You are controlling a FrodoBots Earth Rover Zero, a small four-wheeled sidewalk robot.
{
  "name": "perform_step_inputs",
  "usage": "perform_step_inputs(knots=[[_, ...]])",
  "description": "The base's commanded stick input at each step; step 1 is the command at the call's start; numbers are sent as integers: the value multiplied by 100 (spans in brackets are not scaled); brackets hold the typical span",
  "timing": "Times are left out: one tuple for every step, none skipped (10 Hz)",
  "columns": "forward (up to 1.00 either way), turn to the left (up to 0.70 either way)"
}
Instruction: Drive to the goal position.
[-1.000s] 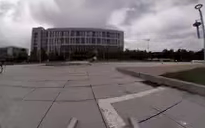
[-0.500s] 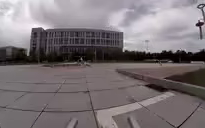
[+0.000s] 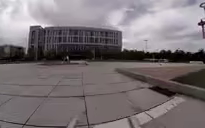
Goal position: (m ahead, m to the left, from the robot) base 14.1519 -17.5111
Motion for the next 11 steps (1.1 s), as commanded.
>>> perform_step_inputs(knots=[[70, 1], [70, 1], [70, 1], [70, 1], [70, 1], [70, 1], [70, 1], [70, 1], [70, 1], [70, 1], [70, 1]])
